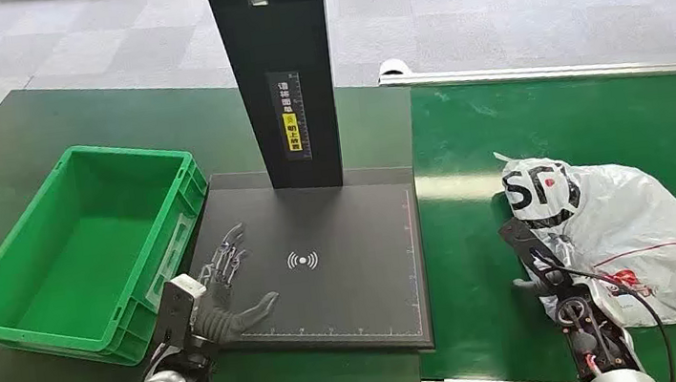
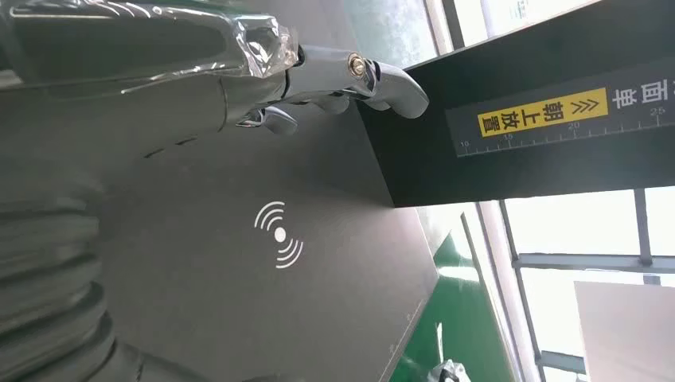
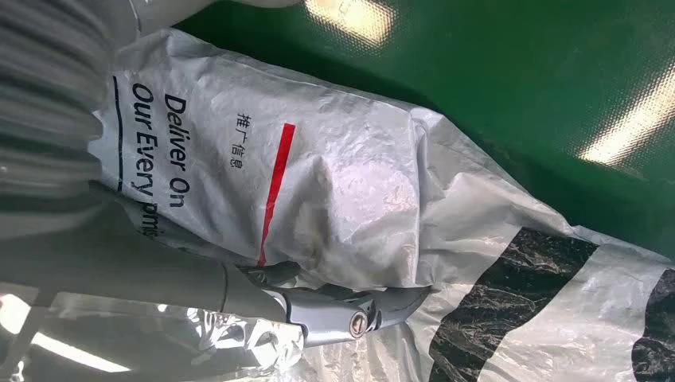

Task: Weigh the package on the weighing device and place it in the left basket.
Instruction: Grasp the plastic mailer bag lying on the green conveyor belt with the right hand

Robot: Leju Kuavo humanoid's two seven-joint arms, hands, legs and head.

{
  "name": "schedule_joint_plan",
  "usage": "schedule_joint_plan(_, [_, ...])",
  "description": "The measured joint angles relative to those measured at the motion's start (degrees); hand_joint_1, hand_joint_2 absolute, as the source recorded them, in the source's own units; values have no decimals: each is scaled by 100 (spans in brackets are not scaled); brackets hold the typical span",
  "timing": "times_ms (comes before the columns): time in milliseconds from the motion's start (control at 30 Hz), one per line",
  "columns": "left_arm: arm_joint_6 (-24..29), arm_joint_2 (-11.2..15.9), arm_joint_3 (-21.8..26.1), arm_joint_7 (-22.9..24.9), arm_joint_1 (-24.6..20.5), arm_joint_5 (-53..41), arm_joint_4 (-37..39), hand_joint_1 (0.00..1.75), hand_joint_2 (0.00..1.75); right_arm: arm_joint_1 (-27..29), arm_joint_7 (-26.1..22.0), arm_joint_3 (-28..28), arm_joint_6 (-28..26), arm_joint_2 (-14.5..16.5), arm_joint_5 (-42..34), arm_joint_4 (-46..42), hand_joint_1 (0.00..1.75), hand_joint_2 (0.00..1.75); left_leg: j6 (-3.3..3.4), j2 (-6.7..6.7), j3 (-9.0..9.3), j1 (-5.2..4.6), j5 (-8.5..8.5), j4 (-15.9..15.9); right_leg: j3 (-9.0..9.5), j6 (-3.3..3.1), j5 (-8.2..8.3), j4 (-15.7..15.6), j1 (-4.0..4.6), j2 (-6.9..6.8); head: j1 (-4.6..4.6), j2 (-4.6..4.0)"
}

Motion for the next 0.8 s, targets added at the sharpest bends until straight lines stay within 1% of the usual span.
schedule_joint_plan(300, [0, 0, 0, 0, 0, 0, 0, 0, 175, -121, 0, 16, 0, 0, 2, 209, 0, 175, 3, 0, 22, 0, 2, 3, 26, 7, 4, -2, 0, -1, 0, 1])
schedule_joint_plan(800, [1, 0, 0, 1, 0, 1, 0, 0, 175, -171, -2, 75, 2, 4, 12, 293, 0, 175, 4, -4, 27, 0, 3, 9, 38, 8, 5, -4, -1, -5, 0, 0])
